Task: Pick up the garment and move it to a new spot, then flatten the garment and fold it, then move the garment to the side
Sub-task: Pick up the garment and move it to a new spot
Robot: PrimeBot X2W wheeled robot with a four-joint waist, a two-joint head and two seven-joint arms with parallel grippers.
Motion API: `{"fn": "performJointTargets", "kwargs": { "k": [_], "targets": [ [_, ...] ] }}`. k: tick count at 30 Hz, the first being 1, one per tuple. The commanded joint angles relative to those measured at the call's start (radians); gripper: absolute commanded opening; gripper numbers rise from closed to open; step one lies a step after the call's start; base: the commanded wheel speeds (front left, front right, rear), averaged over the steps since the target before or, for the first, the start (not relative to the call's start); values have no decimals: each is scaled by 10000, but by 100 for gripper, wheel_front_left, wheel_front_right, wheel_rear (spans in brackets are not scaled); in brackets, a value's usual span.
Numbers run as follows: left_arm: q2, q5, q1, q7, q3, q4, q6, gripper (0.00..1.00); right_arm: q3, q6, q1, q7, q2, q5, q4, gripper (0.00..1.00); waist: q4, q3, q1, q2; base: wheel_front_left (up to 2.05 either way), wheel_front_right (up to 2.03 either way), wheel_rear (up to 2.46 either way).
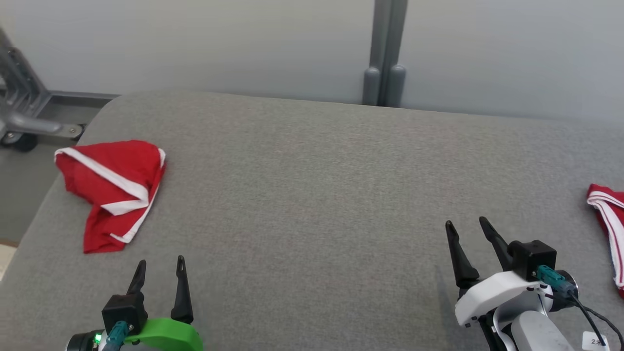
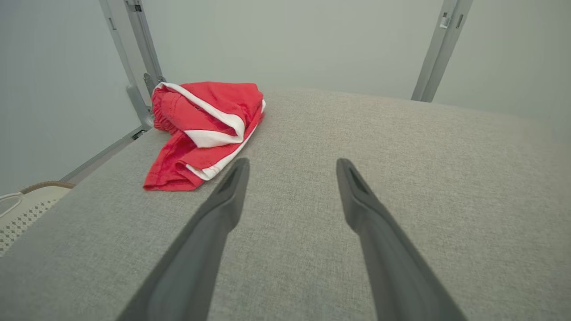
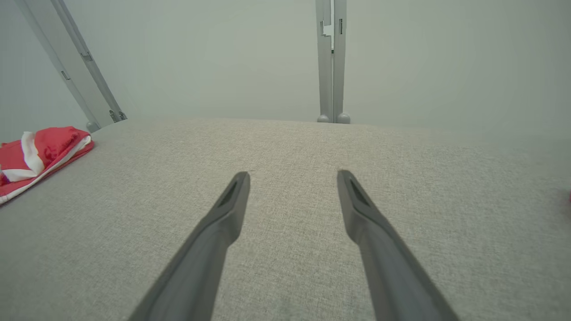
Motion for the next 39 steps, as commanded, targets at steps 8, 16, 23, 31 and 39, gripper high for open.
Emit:
{"fn": "performJointTargets", "kwargs": {
  "k": [8,16,23,31,39],
  "targets": [
    [30,-144,293,4,310,31,145,100,649,-16,-166,-23,16,210,85,100,2571,288,1,0,0,0,0],
    [26,-274,636,4,607,-51,259,100,1305,-16,-450,-23,53,328,206,100,3485,407,1,0,0,0,0],
    [24,-641,802,4,762,1,159,100,1663,-16,-634,-23,-85,441,315,100,3496,550,1,0,0,0,0],
    [112,-614,-450,4,1116,686,-663,100,1737,-16,-790,-25,-531,322,162,100,2886,1204,1,0,0,0,0],
    [793,-887,-2832,3,1408,2115,-1129,100,1837,-16,-1377,-23,-1291,197,-186,100,1692,2303,1,0,0,0,0]
  ]
}}
